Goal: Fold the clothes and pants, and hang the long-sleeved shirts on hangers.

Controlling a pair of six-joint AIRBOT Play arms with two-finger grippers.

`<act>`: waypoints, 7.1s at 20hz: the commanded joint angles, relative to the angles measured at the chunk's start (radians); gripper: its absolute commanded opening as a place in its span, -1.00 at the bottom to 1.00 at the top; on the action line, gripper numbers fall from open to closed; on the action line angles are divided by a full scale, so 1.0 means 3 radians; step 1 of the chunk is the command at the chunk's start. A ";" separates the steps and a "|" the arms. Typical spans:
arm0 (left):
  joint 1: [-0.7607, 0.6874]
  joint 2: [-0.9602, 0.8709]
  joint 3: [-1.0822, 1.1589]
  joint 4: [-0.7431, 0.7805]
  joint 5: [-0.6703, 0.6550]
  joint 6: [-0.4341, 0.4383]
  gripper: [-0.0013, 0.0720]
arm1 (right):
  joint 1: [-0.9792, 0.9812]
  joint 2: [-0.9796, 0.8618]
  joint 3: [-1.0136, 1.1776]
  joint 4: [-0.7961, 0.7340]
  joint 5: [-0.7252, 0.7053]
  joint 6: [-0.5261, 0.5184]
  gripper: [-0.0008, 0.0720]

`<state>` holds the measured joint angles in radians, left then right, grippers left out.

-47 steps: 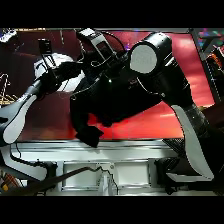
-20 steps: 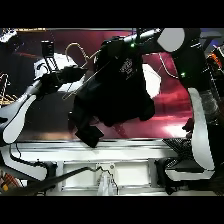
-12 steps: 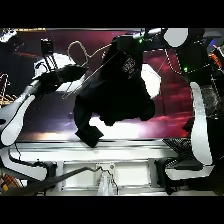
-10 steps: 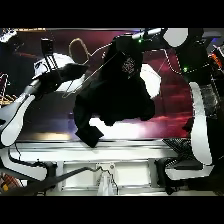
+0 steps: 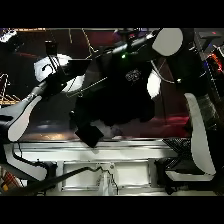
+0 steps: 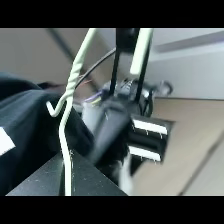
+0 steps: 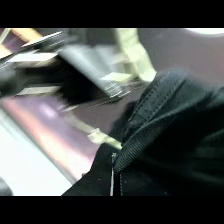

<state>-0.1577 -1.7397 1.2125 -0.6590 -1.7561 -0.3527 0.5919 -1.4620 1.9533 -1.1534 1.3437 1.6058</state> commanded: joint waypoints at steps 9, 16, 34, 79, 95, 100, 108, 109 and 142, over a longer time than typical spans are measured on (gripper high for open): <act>-0.0139 0.0102 0.0005 -0.0375 -0.0322 -0.0071 -0.95 | 0.0301 0.0024 0.0003 0.0261 0.0090 -0.0004 -0.92; -0.0181 0.0104 0.0005 -0.0450 -0.0323 -0.0046 -0.95 | 0.0296 0.0114 0.0004 0.0254 0.0183 -0.0006 -0.65; -0.0182 0.0304 0.0004 -0.0099 -0.0322 0.0029 -0.95 | 0.0242 0.1331 0.0005 -0.1574 -0.1236 -0.2688 0.83; 0.0910 0.0581 0.0005 -0.1575 0.1455 0.0355 -0.92 | -0.0371 0.1233 -0.0847 -0.0907 -0.0247 -0.2195 -0.93; 0.0402 0.3213 -0.1550 0.3477 0.3075 -0.3288 0.07 | -0.0370 0.1181 -0.0857 -0.1648 -0.0619 -0.2274 -0.93; -0.0504 0.3061 -0.1596 0.2996 0.3859 -0.3288 0.51 | -0.0370 0.1181 -0.0857 -0.1289 -0.0623 -0.2276 -0.93; -0.0697 0.2701 -0.1544 0.2052 0.4311 -0.3120 0.95 | -0.0370 0.1181 -0.0857 -0.1288 -0.0501 -0.2275 -0.93; -0.0697 0.2683 -0.1506 0.2041 0.4312 -0.3079 0.95 | -0.0370 0.1180 -0.0857 -0.1287 -0.0501 -0.2276 -0.93; -0.0687 0.1930 -0.0900 0.2621 0.3295 -0.2790 0.48 | -0.0020 0.1120 -0.0855 -0.1651 -0.0622 -0.2279 -0.93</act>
<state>-0.3645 -1.1328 0.9421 0.0940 -0.7734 -1.1896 0.5701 -1.1275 1.6966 -1.6531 1.1618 0.9230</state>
